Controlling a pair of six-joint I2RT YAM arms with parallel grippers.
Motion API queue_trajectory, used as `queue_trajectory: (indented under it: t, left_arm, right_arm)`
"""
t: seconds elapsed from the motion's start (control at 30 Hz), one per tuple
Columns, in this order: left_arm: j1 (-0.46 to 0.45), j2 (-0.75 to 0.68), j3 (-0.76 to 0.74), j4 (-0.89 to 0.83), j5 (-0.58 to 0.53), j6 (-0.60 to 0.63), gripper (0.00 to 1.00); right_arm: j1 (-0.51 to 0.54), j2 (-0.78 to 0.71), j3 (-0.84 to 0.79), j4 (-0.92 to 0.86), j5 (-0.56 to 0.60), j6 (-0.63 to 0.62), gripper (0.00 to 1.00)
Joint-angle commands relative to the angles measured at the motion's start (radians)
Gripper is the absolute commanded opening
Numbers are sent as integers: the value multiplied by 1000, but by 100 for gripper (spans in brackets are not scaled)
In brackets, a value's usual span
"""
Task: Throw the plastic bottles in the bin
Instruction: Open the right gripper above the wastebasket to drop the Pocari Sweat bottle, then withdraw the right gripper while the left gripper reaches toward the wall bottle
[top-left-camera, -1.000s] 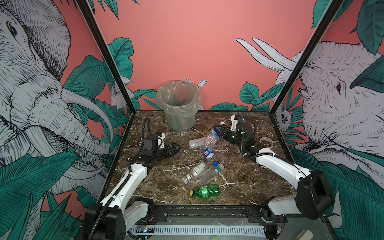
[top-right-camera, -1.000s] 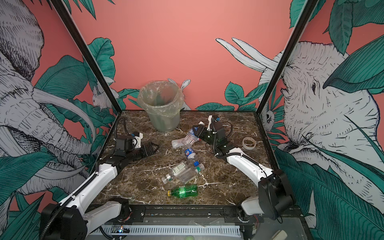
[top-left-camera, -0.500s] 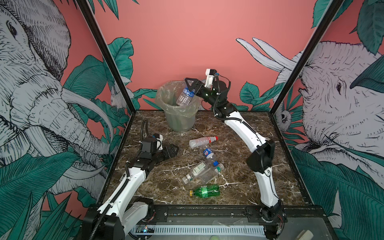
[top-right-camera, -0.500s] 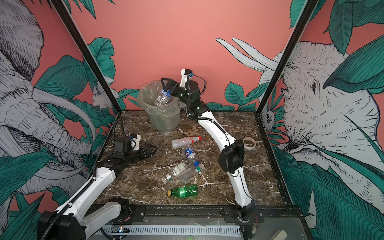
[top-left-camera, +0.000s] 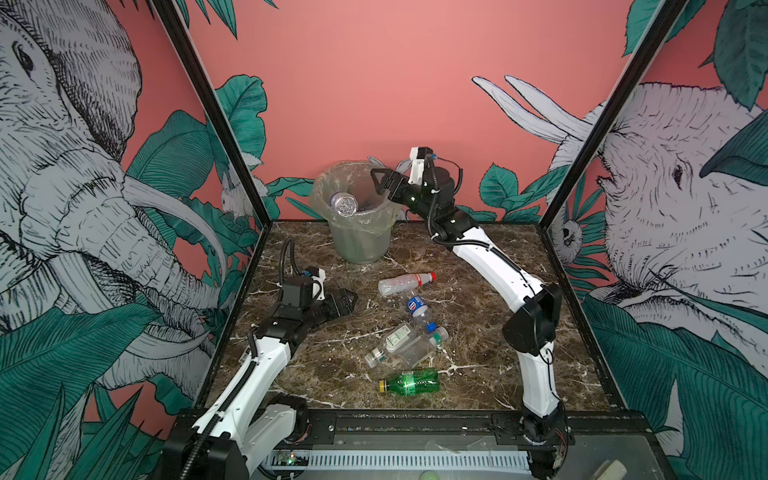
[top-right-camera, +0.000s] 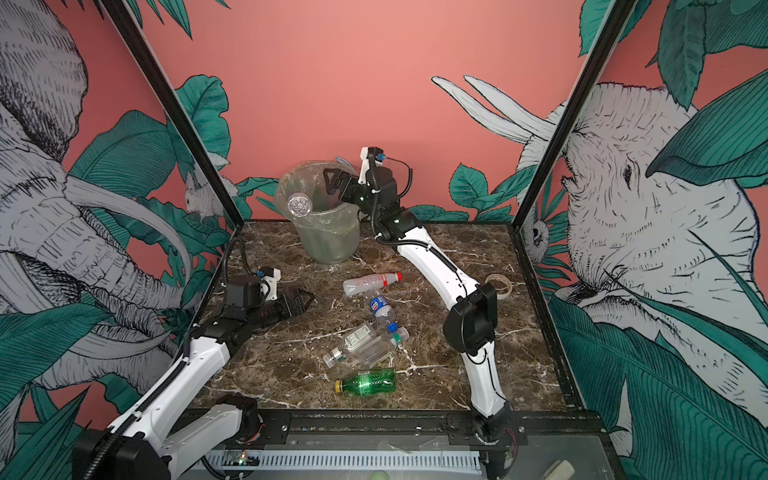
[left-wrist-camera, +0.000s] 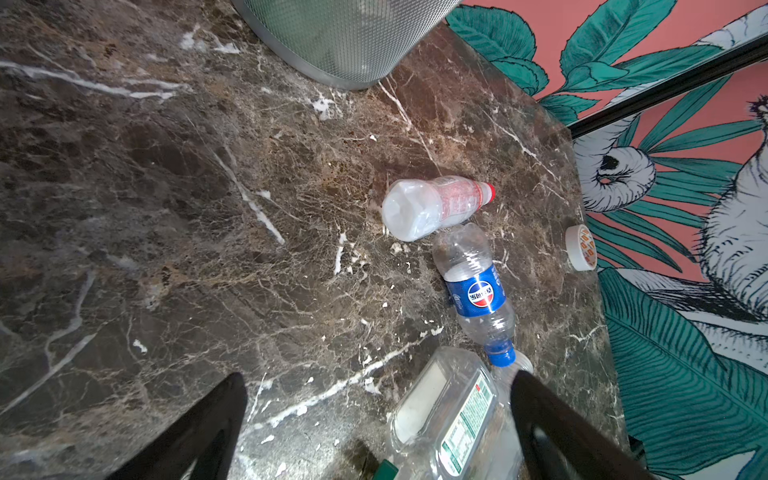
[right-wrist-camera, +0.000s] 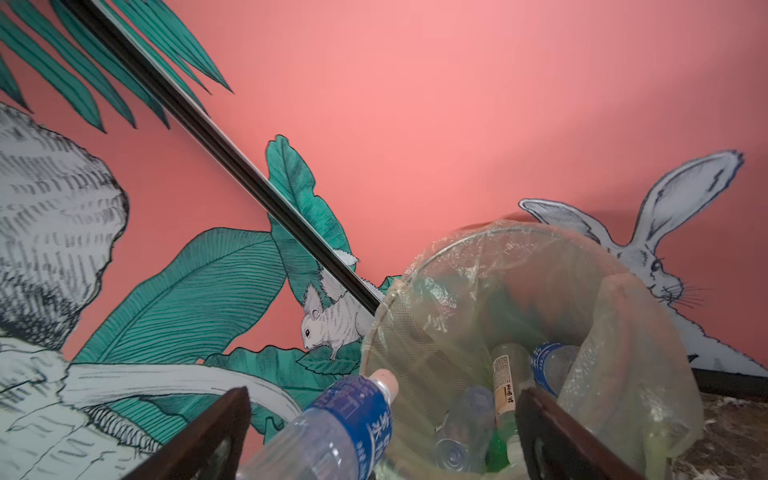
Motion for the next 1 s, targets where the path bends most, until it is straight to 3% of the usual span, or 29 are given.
queue_trajectory:
  t: [0.0, 0.2, 0.37, 0.5, 0.73, 0.97]
  left_arm:
    - [5, 19, 22, 19, 17, -6, 99]
    - [5, 78, 128, 11, -38, 12, 99]
    - [7, 268, 293, 112, -48, 13, 99]
    - [13, 391, 419, 83, -32, 5, 99]
    - [31, 343, 412, 8, -90, 31, 99]
    - [46, 310, 457, -86, -137, 31, 99]
  right_arm:
    - [8, -86, -61, 51, 23, -58, 99]
    - [8, -181, -183, 37, 43, -84, 99]
    - [8, -280, -350, 78, 39, -54, 99]
    - [8, -381, -500, 112, 49, -39, 99]
    - [8, -560, -723, 117, 97, -63, 99]
    - [8, -630, -839, 91, 114, -64, 99]
